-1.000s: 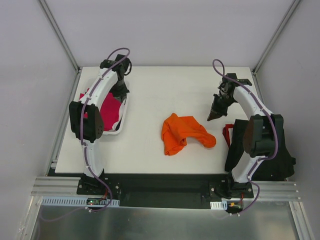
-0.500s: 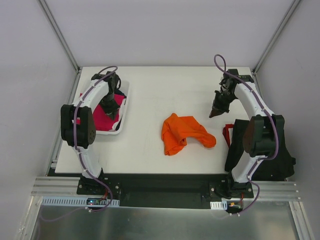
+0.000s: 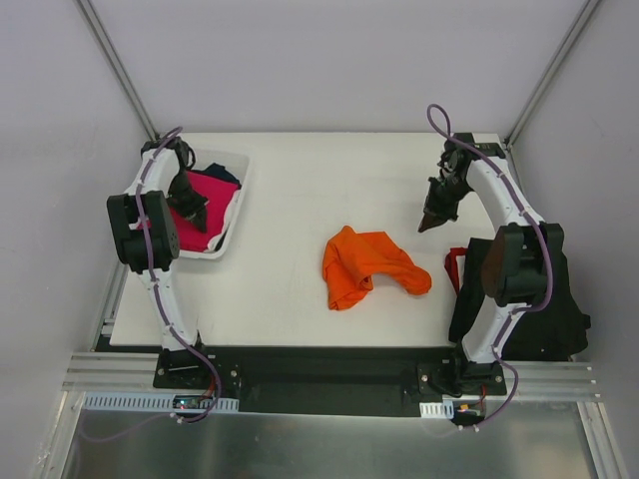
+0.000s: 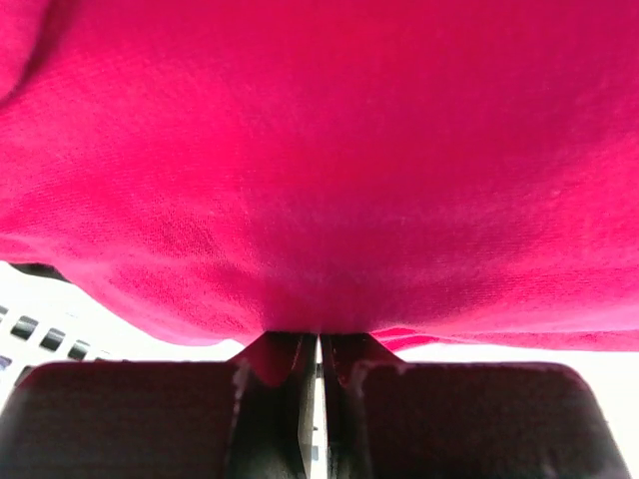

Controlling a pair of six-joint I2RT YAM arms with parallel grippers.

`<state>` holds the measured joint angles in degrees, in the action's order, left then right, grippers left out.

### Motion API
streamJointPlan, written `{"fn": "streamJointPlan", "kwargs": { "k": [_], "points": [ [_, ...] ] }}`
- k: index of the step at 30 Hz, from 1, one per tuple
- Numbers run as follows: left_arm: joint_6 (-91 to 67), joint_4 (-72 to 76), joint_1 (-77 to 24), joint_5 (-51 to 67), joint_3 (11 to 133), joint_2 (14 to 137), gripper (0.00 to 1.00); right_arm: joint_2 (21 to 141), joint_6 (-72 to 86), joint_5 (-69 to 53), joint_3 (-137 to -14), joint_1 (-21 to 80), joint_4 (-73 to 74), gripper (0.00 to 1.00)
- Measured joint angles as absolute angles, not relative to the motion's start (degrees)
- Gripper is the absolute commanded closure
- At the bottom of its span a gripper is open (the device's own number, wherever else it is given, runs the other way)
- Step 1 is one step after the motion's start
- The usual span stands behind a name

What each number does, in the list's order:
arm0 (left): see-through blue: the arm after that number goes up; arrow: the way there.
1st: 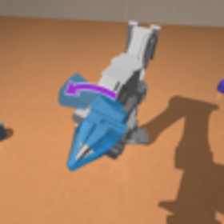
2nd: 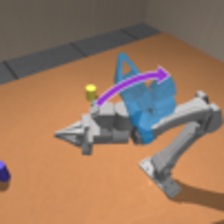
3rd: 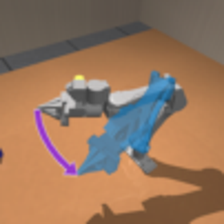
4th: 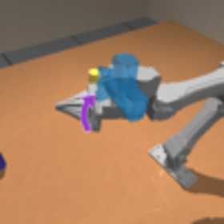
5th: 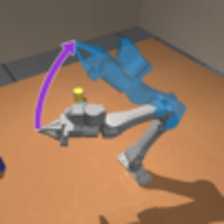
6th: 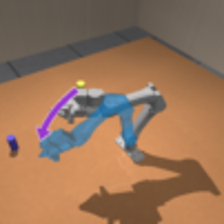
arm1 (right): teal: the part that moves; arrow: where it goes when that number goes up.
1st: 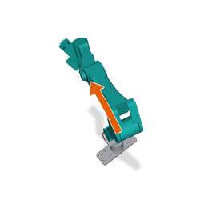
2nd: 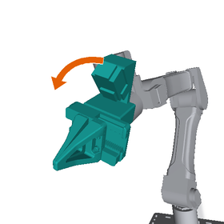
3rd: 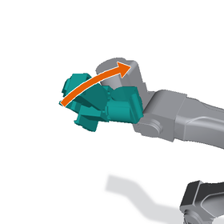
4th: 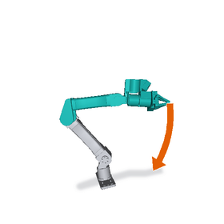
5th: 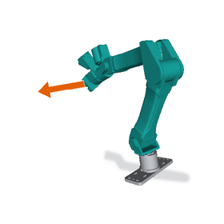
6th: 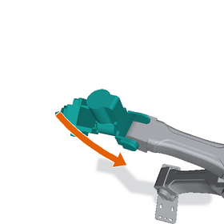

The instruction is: Fold and stack the t-shirts

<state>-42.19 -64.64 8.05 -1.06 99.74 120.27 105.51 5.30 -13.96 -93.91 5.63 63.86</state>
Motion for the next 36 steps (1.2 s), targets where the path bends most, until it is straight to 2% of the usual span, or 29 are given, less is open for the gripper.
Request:
{"fn": "streamJointPlan", "kwargs": {
  "k": [15, 23, 27, 30, 34, 35, 36],
  "points": [
    [-39.46, -69.17, 15.81, -3.57, 132.14, 138.96, 1.00, 104.18, 5.30, -12.75, -88.55, 6.52, 64.79, 0.99],
    [-38.30, -66.52, 18.81, -3.29, 134.08, 140.16, 1.00, 98.98, 5.30, -12.38, -82.91, 7.07, 64.95, 0.99],
    [-36.32, -63.18, 19.05, -1.48, 130.87, 138.28, 1.00, 97.08, 5.48, -12.38, -80.49, 7.22, 64.75, 0.99],
    [-34.65, -60.69, 17.93, -1.50, 128.14, 136.22, 0.90, 96.64, 5.74, -12.43, -79.90, 7.55, 64.51, 0.99],
    [-32.49, -57.23, 15.05, -1.37, 123.76, 131.74, 0.45, 96.66, 6.17, -12.80, -80.05, 8.51, 63.26, 0.99],
    [-32.38, -56.47, 13.91, -0.91, 122.50, 129.99, 0.21, 96.73, 6.33, -12.93, -80.34, 8.80, 63.13, 0.99],
    [-32.36, -55.86, 12.71, -0.40, 121.34, 128.14, 0.15, 96.97, 6.42, -13.02, -80.82, 9.10, 63.09, 0.99]
  ]
}}
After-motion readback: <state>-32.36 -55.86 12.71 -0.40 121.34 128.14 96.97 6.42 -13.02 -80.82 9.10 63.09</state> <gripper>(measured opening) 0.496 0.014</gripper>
